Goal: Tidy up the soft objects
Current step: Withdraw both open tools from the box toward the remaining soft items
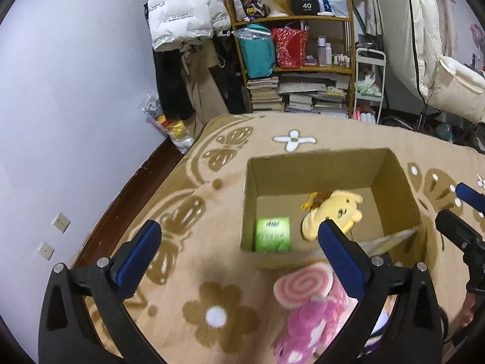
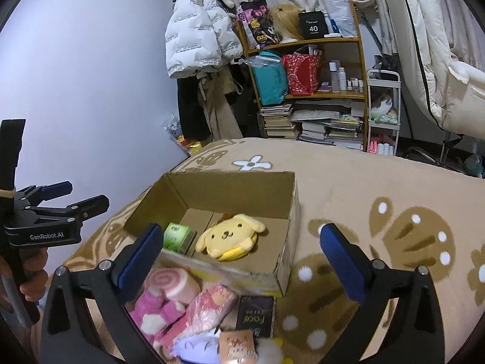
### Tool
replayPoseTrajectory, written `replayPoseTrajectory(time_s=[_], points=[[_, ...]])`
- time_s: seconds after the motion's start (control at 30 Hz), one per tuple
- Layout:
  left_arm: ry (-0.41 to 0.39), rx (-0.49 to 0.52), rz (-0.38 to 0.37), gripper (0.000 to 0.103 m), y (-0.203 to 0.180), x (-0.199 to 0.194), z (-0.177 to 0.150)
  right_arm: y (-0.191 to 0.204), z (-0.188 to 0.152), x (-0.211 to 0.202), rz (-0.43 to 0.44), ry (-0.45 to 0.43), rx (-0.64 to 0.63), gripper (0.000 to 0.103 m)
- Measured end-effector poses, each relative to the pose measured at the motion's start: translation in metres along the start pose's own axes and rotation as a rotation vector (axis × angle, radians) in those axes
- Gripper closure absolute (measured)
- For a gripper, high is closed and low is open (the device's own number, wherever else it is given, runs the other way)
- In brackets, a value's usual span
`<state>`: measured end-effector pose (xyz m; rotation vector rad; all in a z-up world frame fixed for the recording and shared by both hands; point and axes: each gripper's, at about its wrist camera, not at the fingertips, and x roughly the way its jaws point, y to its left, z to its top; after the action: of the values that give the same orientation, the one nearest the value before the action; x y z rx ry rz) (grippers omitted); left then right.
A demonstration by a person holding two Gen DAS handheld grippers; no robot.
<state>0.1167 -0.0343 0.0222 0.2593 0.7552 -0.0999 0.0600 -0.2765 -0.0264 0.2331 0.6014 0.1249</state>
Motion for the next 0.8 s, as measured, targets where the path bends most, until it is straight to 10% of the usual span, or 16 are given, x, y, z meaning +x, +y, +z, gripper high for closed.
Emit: replayPoseTrajectory(time_s=[0.8], points=[[0.11,-0.082,-0.045,0.001,0.011,-0.046,-0.064,0.021,-0.05,-0.055,-0.042,0.109,0.072,0.0]])
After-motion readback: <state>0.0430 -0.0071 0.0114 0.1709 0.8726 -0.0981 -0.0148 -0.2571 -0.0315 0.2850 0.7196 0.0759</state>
